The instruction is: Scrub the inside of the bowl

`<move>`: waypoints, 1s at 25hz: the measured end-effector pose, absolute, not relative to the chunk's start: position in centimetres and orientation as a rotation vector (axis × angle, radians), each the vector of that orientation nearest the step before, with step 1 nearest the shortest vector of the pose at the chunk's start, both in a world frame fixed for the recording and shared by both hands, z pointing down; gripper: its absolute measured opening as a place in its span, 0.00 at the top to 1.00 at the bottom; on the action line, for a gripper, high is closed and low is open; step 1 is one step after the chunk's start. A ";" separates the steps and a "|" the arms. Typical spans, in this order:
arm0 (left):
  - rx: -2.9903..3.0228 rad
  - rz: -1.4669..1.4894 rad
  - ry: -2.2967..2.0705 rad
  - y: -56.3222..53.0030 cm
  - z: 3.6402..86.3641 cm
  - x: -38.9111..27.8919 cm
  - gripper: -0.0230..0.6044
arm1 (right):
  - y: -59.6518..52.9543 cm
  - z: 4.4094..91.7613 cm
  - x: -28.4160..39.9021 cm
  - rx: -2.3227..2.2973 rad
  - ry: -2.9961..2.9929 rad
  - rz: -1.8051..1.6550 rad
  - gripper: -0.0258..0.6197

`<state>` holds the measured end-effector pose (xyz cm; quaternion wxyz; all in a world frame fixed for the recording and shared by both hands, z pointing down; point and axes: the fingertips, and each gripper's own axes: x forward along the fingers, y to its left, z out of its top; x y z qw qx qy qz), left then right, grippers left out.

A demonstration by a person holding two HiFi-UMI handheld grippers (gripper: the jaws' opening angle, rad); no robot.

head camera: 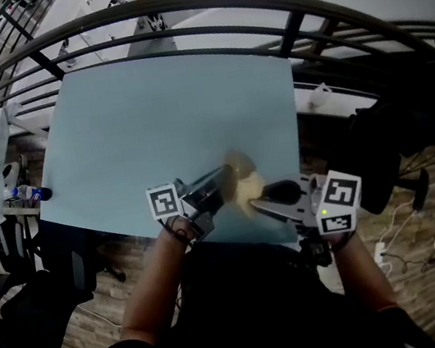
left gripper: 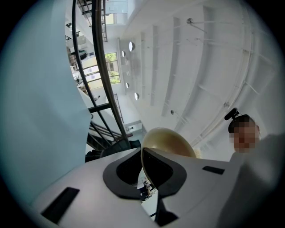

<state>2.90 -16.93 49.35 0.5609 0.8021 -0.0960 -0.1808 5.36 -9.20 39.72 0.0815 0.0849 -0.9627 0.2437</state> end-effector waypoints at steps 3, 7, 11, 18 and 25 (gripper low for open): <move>1.885 -0.421 -0.223 -16.7 49.4 2.9 0.95 | -9.6 39.4 5.8 0.275 -2.886 0.728 0.87; 1.886 -0.418 -0.209 -16.3 49.5 2.9 0.95 | -10.2 39.0 6.0 0.298 -2.896 0.736 0.87; 1.882 -0.426 -0.194 -16.3 49.4 3.0 0.95 | -11.0 38.8 6.1 0.316 -2.901 0.735 0.87; 1.862 -0.433 -0.171 -15.6 49.5 2.4 0.95 | -12.2 38.5 6.4 0.367 -2.905 0.745 0.87; 1.921 -0.393 -0.120 -14.1 49.0 2.2 0.95 | -13.6 38.7 6.3 0.401 -2.895 0.754 0.87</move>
